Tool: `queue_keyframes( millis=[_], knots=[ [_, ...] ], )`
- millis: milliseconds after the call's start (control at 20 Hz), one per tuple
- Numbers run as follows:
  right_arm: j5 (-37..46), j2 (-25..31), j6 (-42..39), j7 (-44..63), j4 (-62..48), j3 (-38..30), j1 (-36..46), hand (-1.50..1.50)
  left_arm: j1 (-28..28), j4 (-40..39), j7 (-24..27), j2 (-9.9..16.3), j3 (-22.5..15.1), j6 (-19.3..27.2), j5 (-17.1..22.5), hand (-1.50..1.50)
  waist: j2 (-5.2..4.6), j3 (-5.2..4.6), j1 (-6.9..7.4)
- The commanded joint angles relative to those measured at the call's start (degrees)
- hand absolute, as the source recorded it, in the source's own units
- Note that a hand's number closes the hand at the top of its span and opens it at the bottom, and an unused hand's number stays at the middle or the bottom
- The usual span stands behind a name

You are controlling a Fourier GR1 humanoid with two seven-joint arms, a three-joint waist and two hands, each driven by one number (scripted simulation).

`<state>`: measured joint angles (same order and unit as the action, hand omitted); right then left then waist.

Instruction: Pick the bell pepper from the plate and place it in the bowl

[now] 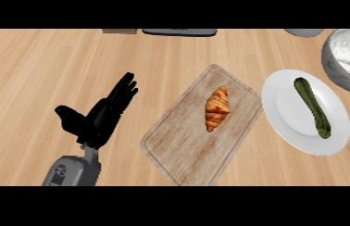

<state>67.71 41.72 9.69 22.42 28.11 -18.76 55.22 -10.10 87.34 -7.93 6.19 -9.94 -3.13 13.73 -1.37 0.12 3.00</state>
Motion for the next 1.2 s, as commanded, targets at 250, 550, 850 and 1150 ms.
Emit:
queue_keyframes(
  millis=[250, 550, 850, 1150],
  knots=[
    [-4.76, 2.89, 3.09, -0.71, -13.10, -7.68, 1.64, -1.50, 0.82, 0.97, -0.37, 0.26, -0.60, -1.16, 0.02, 0.00, -0.62, 0.23, 1.68],
    [-13.97, 1.27, 10.98, -11.00, -11.10, -16.04, 1.34, -1.50, 0.92, 0.93, 0.05, 0.66, 1.09, -1.52, 1.14, 0.00, -0.09, 0.26, 0.42],
    [-26.68, -4.08, 22.16, -28.20, -3.23, -26.25, 0.64, -1.50, 0.13, 0.24, -0.77, -1.77, 0.16, 1.62, -0.47, 0.00, 0.73, 0.32, -1.87],
    [-37.61, -7.95, 14.06, -42.71, 5.96, -30.41, -3.34, -1.50, 2.26, 0.94, -0.27, -1.37, 1.07, 2.25, -0.88, 0.00, 2.01, -0.07, -4.20]
  ],
)
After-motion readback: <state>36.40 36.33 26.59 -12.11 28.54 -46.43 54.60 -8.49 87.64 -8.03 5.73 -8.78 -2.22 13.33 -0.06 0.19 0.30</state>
